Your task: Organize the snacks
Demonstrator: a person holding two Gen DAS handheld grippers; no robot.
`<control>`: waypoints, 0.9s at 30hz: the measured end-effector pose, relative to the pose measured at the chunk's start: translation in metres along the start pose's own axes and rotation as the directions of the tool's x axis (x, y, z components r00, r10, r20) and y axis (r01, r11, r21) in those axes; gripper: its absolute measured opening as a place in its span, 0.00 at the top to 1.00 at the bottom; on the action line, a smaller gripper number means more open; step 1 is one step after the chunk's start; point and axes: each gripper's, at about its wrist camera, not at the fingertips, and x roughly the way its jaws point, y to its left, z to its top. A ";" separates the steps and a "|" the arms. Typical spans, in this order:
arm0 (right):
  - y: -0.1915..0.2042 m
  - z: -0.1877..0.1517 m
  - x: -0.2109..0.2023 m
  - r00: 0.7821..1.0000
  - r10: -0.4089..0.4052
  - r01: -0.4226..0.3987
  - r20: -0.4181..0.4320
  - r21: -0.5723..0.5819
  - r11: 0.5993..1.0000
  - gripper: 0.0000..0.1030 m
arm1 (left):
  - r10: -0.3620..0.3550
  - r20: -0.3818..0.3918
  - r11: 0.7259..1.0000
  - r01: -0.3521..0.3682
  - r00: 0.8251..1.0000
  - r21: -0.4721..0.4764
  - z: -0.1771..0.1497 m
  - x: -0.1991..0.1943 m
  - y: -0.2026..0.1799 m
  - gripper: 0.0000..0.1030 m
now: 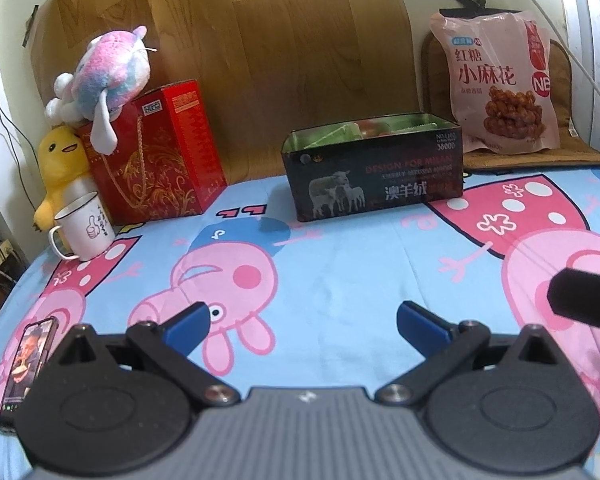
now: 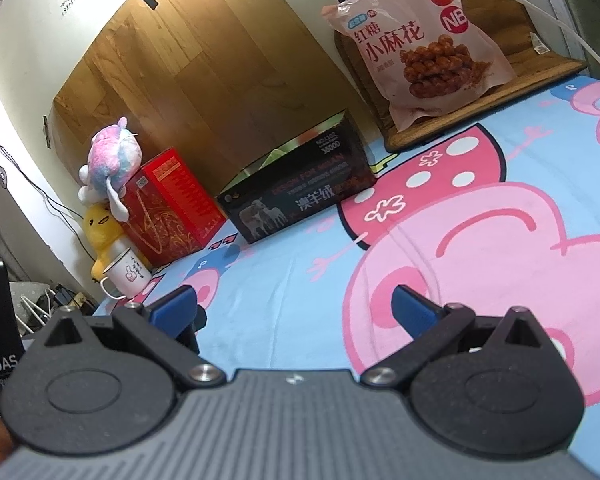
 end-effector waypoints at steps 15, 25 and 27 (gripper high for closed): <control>-0.010 0.002 0.010 0.999 -0.032 0.032 0.006 -0.009 0.999 0.00 | -0.025 -0.032 1.000 0.025 0.999 -0.003 0.003 0.015 -0.006 0.00; -0.017 0.004 0.017 0.999 -0.049 0.050 0.009 -0.015 0.999 0.00 | -0.021 -0.047 1.000 0.022 0.999 0.012 0.005 0.026 -0.012 0.00; -0.019 0.004 0.018 0.999 -0.052 0.052 0.007 -0.010 0.999 0.00 | -0.020 -0.051 1.000 0.021 0.998 0.014 0.005 0.028 -0.013 0.00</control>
